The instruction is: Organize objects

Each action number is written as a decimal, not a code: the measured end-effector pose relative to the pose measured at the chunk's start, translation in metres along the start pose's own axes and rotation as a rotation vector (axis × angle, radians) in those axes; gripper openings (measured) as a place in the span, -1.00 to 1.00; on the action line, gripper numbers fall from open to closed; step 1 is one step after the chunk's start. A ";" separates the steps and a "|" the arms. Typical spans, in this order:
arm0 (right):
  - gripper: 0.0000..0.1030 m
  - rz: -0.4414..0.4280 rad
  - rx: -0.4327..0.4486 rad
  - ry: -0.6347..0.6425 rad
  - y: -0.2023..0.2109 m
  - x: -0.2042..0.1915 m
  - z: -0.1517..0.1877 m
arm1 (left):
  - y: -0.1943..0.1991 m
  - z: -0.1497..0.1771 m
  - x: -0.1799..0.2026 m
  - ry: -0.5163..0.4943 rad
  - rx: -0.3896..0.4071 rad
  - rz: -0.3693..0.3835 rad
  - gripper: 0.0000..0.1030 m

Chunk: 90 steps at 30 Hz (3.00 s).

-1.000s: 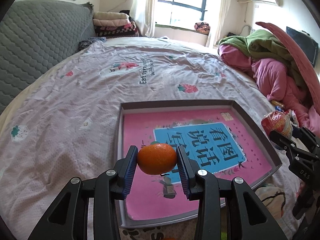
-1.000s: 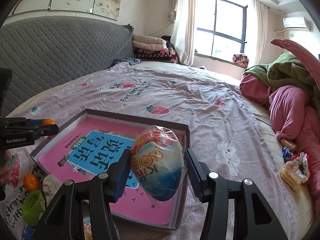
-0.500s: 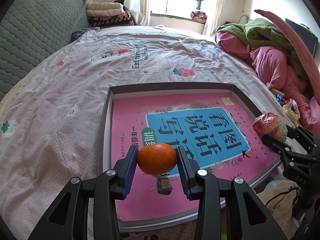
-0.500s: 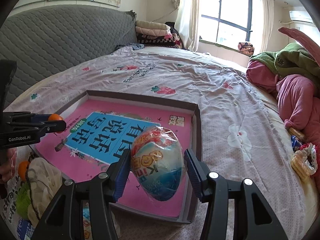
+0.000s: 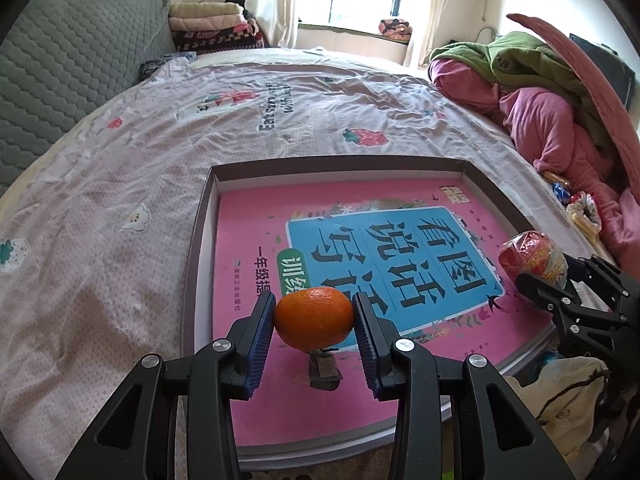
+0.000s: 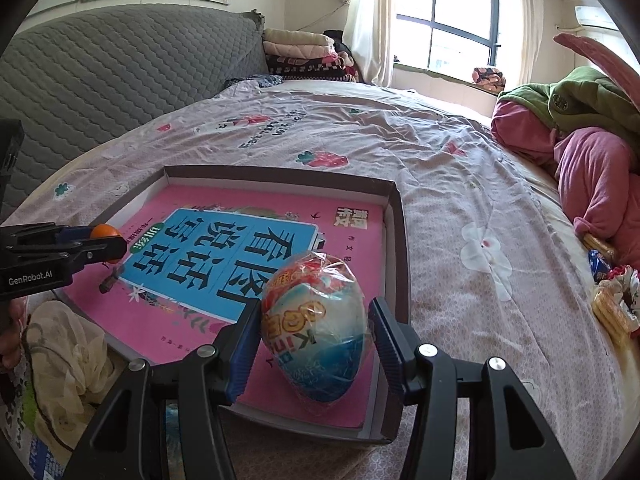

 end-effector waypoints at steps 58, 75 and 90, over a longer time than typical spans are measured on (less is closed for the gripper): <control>0.08 0.048 0.023 -0.014 0.008 0.001 0.002 | -0.005 0.000 -0.010 0.031 -0.023 -0.066 0.20; 0.09 0.046 0.048 -0.017 0.017 0.002 0.000 | 0.025 -0.008 -0.025 0.085 0.022 -0.060 0.20; 0.18 0.027 0.085 -0.009 0.029 -0.003 -0.003 | 0.059 0.002 -0.011 0.050 0.084 -0.093 0.20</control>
Point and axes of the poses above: each gripper's, at about its wrist camera, not at the fingertips, and y roughly against the way its jaws point, x to its right, z to its underside, the point moved 2 cm from there along -y, roughly the way its jaws point, and after that the axes turned 12 degrees about -x, right-handed, at the moved point
